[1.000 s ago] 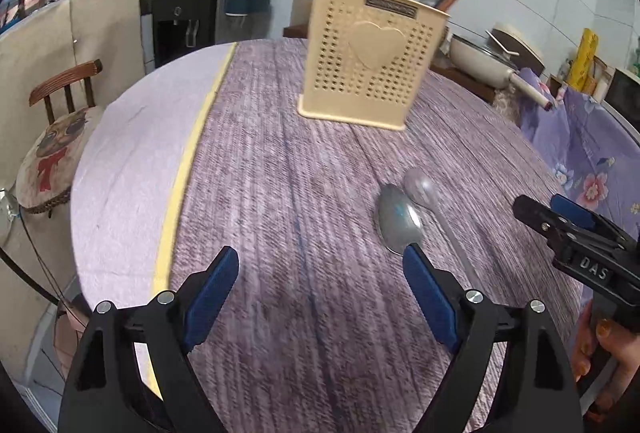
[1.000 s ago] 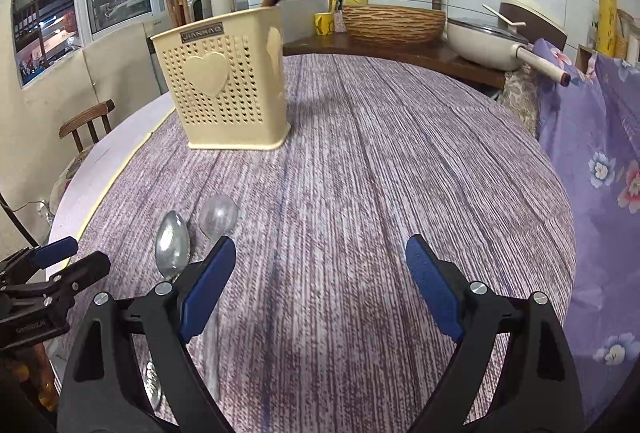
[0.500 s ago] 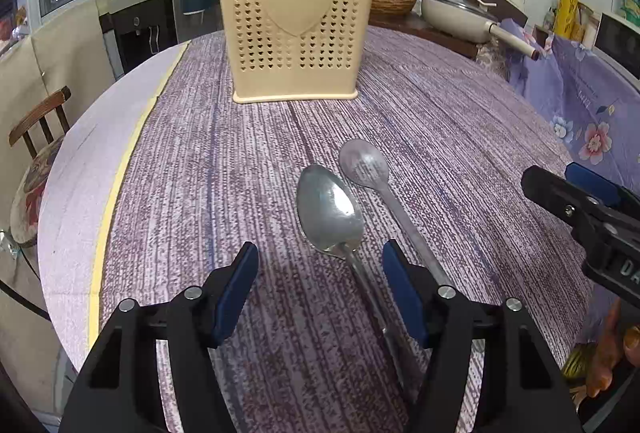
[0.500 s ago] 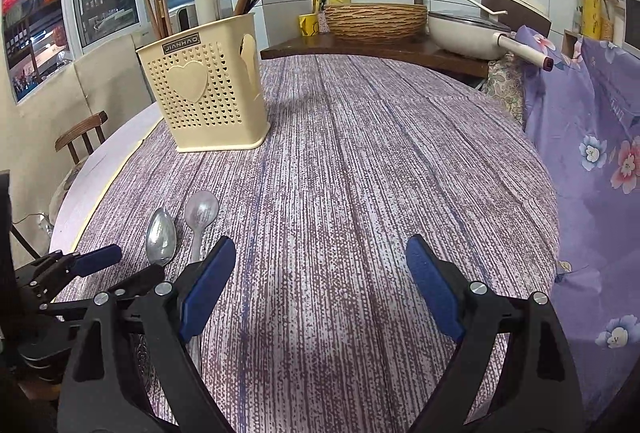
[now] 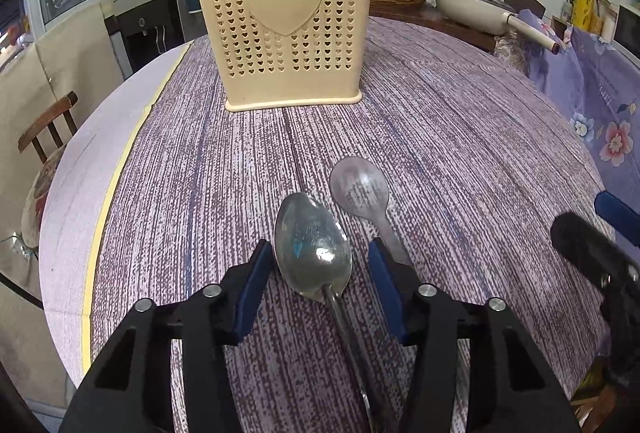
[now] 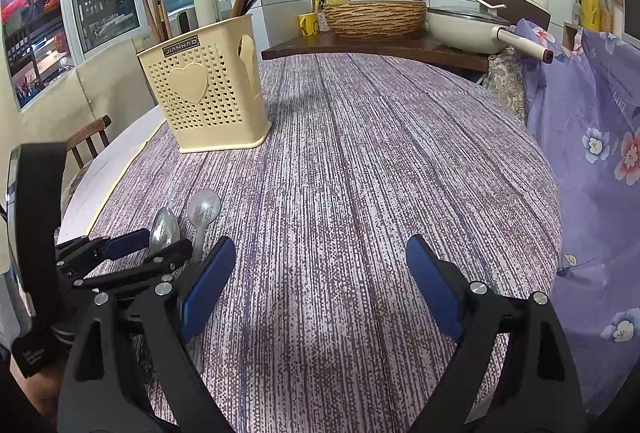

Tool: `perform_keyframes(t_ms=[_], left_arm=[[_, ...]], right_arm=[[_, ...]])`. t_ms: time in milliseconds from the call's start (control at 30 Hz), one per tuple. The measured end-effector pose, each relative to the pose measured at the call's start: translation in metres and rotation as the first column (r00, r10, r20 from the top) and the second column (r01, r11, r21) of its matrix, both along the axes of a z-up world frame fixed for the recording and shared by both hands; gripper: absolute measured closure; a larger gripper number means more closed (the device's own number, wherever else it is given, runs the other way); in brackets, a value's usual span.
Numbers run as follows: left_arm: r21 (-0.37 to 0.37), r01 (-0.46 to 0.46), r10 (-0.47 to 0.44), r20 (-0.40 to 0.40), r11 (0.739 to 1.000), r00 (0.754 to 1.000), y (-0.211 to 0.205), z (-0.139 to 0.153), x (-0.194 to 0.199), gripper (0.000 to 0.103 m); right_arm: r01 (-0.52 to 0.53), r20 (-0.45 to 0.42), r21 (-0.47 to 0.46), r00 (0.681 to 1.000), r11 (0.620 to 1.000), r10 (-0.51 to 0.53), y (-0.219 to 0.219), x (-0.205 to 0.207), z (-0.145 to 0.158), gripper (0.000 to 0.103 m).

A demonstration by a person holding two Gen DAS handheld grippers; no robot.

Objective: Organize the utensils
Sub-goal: 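Grasp the larger metal spoon with the left tool while the right tool grasps the smaller spoon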

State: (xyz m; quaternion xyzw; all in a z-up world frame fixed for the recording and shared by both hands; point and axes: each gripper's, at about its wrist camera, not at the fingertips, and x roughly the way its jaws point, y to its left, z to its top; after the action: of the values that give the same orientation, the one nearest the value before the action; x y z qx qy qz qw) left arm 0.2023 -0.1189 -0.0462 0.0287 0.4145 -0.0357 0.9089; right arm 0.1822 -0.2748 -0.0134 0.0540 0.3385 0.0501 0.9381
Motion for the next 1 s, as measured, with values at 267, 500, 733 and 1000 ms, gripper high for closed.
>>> perform_keyframes(t_ms=[267,500,733,1000], left_arm=[[-0.05,-0.011,0.01,-0.004,0.999,1.0,0.006,0.002,0.006,0.065],[-0.106,-0.041,0.043,0.021,0.994,0.999,0.037,0.011,0.001,0.065],[-0.178,-0.11,0.123,0.06,0.978,0.991,0.081,0.026,-0.011,0.065],[-0.204,-0.117,0.143,0.121,0.972,0.982,0.1,0.044,-0.021,0.065]], right_arm=[[-0.006,-0.02,-0.011,1.0,1.0,0.006,0.004,0.003,-0.005,0.017],[-0.071,-0.063,0.004,0.995,0.997,0.071,0.02,0.013,-0.008,0.017],[-0.206,-0.142,-0.04,0.97,0.978,0.199,0.069,0.036,-0.018,0.017],[-0.263,-0.21,-0.121,0.949,0.957,0.234,0.111,0.066,-0.026,0.028]])
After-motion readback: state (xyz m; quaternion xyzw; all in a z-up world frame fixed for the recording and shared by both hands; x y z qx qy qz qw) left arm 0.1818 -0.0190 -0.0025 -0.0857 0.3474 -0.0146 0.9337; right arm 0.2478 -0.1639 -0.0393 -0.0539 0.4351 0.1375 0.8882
